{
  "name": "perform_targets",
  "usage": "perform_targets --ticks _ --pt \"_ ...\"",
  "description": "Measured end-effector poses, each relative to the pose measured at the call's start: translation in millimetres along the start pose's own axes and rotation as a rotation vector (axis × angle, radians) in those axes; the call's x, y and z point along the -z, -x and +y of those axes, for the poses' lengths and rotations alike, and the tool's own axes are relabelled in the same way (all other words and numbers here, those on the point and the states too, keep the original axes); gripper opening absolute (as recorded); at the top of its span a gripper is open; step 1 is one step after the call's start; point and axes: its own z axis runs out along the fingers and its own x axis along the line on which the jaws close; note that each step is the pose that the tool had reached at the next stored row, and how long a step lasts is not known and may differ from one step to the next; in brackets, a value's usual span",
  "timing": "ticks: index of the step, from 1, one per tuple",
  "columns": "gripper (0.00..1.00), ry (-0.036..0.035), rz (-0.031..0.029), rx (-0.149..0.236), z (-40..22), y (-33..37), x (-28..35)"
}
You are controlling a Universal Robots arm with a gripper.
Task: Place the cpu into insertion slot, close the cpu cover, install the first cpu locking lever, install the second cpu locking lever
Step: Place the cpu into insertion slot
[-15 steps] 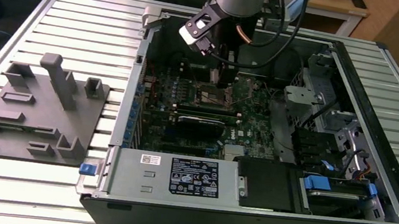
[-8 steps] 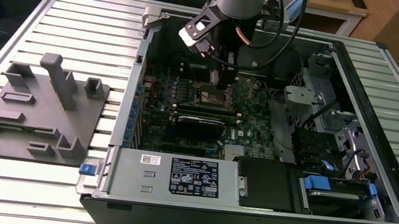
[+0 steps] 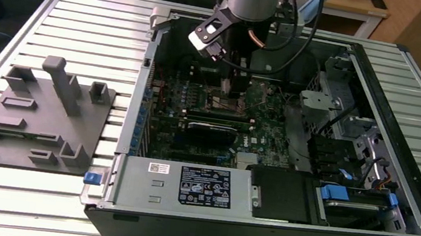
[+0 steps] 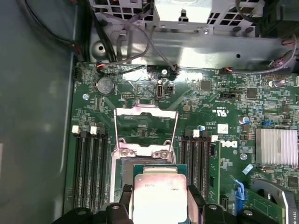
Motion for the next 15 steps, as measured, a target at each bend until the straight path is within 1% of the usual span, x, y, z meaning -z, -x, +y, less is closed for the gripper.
perform_targets --ticks 4,7,12,15 --pt "0.54 -0.0001 -0.0002 0.0 -0.4 -0.1 -5.8" --pt "0.54 -0.0002 -0.0005 0.0 -0.5 -0.3 -7.1" --pt "0.54 -0.0002 -0.0004 0.0 -1.8 -6.2 -9.6" --pt "0.54 -0.0001 -0.0003 0.0 -2.6 -8.7 -14.0"
